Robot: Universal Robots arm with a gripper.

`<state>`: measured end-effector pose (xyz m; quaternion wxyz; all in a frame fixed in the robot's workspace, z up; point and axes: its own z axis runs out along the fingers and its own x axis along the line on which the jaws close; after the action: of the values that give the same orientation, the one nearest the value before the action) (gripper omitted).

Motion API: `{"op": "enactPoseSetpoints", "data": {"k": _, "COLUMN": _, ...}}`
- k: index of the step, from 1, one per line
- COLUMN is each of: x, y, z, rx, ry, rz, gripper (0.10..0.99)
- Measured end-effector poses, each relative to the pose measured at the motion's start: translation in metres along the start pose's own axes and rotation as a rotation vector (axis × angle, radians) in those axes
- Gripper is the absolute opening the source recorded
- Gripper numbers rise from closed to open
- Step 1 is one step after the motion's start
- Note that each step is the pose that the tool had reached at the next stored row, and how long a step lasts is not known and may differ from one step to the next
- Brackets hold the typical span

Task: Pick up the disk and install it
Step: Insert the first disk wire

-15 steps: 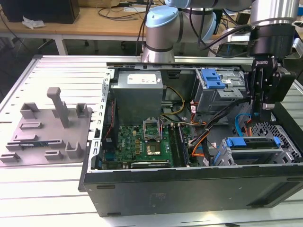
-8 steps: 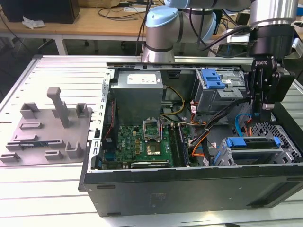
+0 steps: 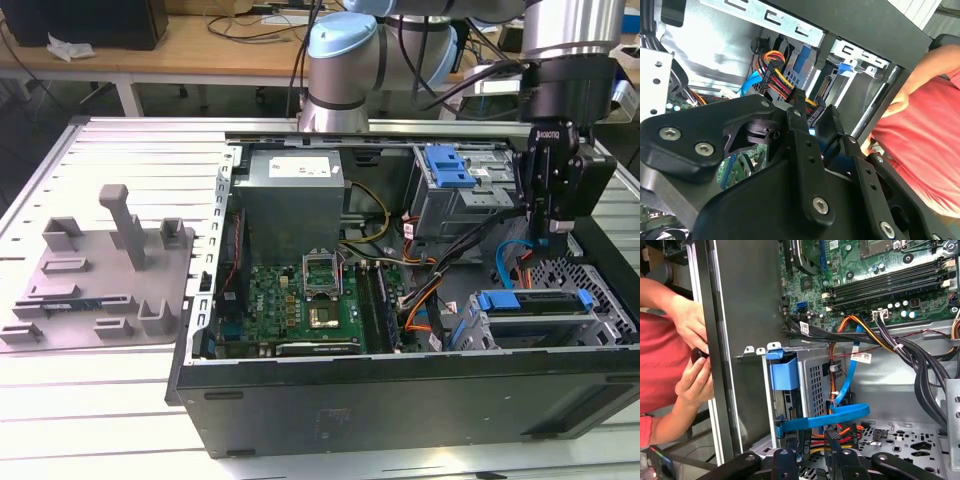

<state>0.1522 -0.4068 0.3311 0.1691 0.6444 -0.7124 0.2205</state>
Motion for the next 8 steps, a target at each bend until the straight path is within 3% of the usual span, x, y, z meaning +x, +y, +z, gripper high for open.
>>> {"op": "enactPoseSetpoints", "data": {"k": 8, "x": 0.0001, "y": 0.0008, "z": 0.0000, "rx": 0.008, "ry": -0.0011, "rz": 0.009, "gripper": 0.353}}
